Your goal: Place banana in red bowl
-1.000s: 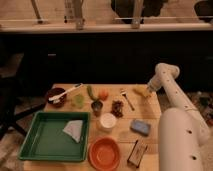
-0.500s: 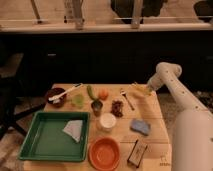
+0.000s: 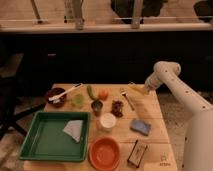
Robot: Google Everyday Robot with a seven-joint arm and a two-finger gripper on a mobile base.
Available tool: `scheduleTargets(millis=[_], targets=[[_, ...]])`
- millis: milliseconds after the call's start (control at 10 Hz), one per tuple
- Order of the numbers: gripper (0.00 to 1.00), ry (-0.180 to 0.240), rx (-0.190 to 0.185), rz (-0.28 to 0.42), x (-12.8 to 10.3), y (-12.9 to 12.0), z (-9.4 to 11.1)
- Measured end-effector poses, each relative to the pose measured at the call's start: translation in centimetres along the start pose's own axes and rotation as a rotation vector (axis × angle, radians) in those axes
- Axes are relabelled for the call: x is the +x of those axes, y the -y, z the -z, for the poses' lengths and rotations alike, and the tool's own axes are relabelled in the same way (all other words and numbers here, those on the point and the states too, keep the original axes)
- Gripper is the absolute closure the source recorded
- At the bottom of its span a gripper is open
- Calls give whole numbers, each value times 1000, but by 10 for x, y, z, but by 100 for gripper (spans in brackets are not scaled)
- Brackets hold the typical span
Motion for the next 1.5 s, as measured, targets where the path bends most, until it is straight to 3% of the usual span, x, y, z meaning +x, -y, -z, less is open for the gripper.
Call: scheduleTargets(millis=[500, 900, 1200, 1500], targets=[[100, 35, -10, 129, -14, -34, 24], [100, 64, -62, 355, -20, -69, 44], [100, 72, -81, 476, -23, -90, 59], [100, 71, -81, 485, -23, -91, 60]])
